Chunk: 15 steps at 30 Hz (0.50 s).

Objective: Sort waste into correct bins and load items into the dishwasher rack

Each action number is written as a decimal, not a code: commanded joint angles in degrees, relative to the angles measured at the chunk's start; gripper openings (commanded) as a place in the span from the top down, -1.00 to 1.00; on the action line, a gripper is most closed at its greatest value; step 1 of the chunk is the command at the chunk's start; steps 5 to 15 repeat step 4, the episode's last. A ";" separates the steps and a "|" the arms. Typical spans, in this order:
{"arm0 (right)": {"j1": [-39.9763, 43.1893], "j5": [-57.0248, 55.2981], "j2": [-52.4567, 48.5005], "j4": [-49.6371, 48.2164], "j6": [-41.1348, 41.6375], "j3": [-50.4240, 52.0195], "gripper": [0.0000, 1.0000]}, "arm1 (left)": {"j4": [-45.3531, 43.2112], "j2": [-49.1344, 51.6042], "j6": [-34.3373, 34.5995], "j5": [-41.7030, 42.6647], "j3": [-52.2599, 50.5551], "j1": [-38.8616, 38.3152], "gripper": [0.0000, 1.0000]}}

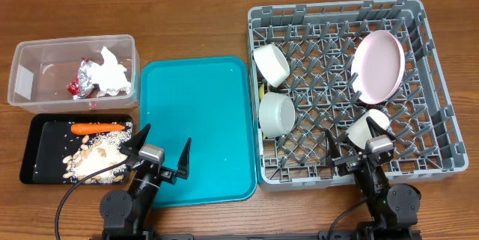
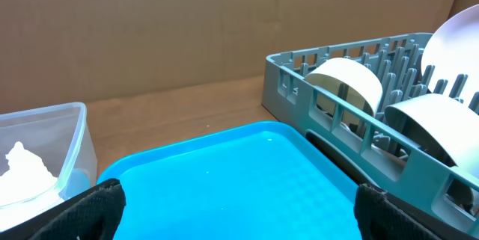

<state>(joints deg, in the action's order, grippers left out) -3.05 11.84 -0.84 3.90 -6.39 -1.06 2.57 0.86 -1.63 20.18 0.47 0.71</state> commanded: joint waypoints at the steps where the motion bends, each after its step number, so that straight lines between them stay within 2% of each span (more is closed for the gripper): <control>1: -0.15 0.20 0.68 -0.42 0.20 0.59 -0.99 | 0.00 -0.55 0.50 0.81 -0.20 -0.52 -1.00; 15: -0.15 0.22 0.68 -0.42 0.20 0.59 -1.00 | 0.00 -0.55 0.50 0.81 -0.20 -0.52 -1.00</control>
